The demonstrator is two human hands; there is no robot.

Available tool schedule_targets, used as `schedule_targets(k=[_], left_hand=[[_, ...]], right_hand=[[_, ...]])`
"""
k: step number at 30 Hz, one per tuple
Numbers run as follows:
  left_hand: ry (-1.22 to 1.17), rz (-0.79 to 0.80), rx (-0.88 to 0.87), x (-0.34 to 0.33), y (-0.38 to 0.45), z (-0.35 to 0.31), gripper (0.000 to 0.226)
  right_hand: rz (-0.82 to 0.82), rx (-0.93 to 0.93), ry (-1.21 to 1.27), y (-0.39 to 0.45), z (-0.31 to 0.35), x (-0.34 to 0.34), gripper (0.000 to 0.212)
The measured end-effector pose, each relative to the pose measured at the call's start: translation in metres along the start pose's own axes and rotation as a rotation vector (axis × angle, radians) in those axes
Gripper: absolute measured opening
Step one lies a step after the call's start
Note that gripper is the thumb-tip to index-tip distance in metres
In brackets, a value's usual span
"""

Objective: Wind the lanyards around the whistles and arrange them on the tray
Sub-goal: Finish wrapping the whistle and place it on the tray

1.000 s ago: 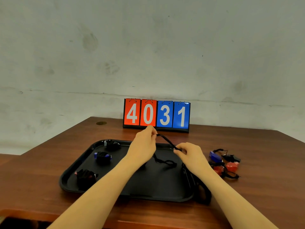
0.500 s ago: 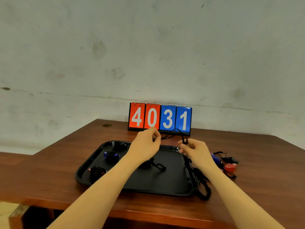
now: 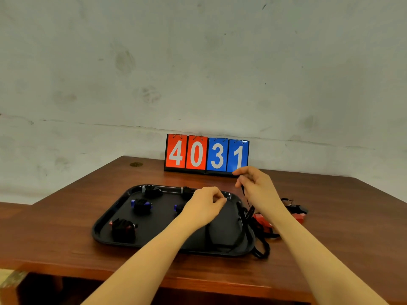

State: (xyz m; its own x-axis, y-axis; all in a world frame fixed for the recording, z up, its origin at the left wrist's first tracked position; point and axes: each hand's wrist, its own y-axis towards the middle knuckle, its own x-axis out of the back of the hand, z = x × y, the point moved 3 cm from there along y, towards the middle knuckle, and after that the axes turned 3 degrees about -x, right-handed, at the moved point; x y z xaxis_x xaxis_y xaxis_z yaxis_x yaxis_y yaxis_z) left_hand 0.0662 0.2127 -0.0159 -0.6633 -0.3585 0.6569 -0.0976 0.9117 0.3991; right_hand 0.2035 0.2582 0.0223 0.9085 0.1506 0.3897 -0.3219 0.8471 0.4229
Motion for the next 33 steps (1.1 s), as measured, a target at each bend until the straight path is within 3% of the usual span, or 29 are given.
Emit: schedule_targets(k=[6, 11, 14, 25, 33], left_hand=[[-0.150, 0.025, -0.017, -0.035, 0.014, -0.018, 0.035], [-0.255, 0.063, -0.011, -0.062, 0.023, -0.034, 0.019], [-0.263, -0.017, -0.002, -0.067, 0.024, -0.037, 0.019], [-0.081, -0.227, -0.158, 0.005, 0.030, -0.054, 0.010], [-0.082, -0.267, -0.217, 0.036, 0.026, -0.041, 0.010]], right_hand=[[-0.026, 0.114, -0.011, -0.008, -0.002, 0.018, 0.013], [-0.025, 0.135, 0.104, -0.015, -0.012, 0.037, 0.016], [-0.091, 0.144, 0.079, -0.016, -0.019, 0.044, 0.018], [-0.385, 0.155, -0.103, -0.013, -0.029, 0.043, 0.025], [-0.285, 0.073, -0.078, 0.005, -0.027, 0.014, 0.023]])
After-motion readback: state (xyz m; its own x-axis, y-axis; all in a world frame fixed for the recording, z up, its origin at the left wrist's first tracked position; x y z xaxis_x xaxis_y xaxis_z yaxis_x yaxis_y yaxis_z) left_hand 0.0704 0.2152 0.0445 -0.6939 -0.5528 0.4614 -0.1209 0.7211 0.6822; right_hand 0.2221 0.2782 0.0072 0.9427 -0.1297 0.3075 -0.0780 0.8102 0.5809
